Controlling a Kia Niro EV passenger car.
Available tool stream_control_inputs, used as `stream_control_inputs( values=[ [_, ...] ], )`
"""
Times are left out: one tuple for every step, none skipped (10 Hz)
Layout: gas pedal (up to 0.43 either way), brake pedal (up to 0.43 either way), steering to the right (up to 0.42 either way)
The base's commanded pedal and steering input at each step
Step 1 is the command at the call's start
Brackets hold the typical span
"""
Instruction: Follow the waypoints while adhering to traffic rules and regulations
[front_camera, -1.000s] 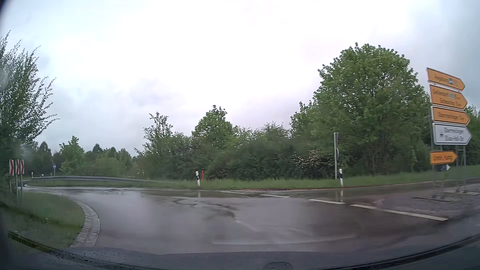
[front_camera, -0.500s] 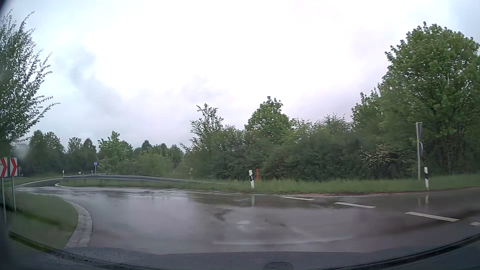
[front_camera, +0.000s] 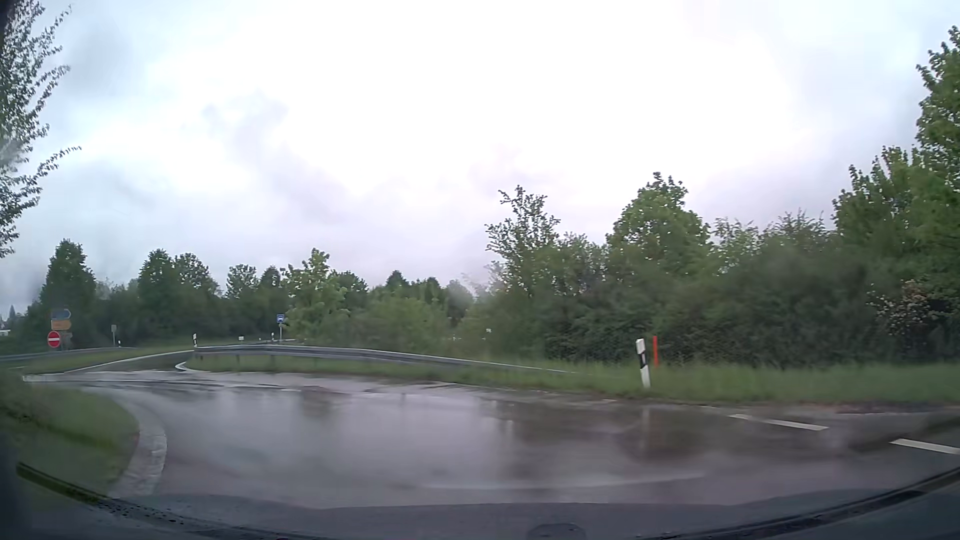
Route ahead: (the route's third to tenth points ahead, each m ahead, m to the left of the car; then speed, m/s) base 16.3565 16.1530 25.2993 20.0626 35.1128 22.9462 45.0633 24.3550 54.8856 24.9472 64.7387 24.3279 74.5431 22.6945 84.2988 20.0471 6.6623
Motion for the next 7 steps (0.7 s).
stream_control_inputs(
  values=[
    [0.11, 0.0, -0.245],
    [0.11, 0.0, -0.246],
    [0.11, 0.0, -0.247],
    [0.11, 0.0, -0.252],
    [0.11, 0.0, -0.262],
    [0.11, 0.0, -0.27],
    [0.11, 0.0, -0.273]
  ],
)
